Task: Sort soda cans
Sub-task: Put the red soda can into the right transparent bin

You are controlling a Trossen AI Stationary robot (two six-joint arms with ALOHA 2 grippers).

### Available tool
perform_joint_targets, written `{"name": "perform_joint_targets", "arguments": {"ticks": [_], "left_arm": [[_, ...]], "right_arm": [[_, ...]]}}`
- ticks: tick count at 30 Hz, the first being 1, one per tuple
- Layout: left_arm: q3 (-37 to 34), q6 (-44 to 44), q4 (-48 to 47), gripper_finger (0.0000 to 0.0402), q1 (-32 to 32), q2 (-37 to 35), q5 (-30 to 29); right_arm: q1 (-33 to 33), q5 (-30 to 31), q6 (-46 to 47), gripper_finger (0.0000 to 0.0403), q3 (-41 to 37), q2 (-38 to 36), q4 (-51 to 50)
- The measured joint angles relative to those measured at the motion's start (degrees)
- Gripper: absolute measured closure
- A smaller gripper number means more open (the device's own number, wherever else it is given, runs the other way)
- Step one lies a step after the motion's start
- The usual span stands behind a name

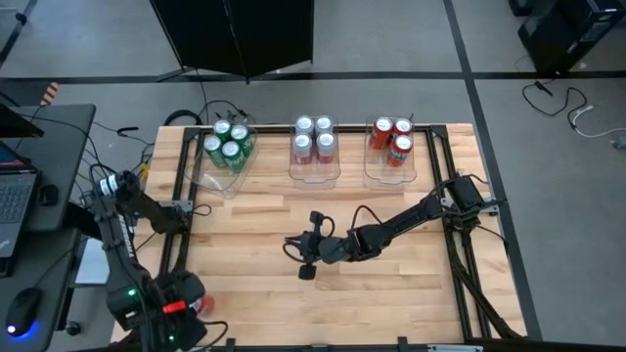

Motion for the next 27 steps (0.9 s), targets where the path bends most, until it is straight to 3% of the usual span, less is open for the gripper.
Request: {"name": "perform_joint_targets", "arguments": {"ticks": [14,27], "left_arm": [[0.0,-3.6,-0.1,0.0144,0.2,3.5,4.3],[-1.4,-4.7,-6.5,0.0059,0.2,3.5,4.5]], "right_arm": [[0.5,0.0,0.1,0.0402,0.0,0.0,-0.3],[1.7,0.0,0.1,0.0401,0.0,0.0,-0.3]]}}
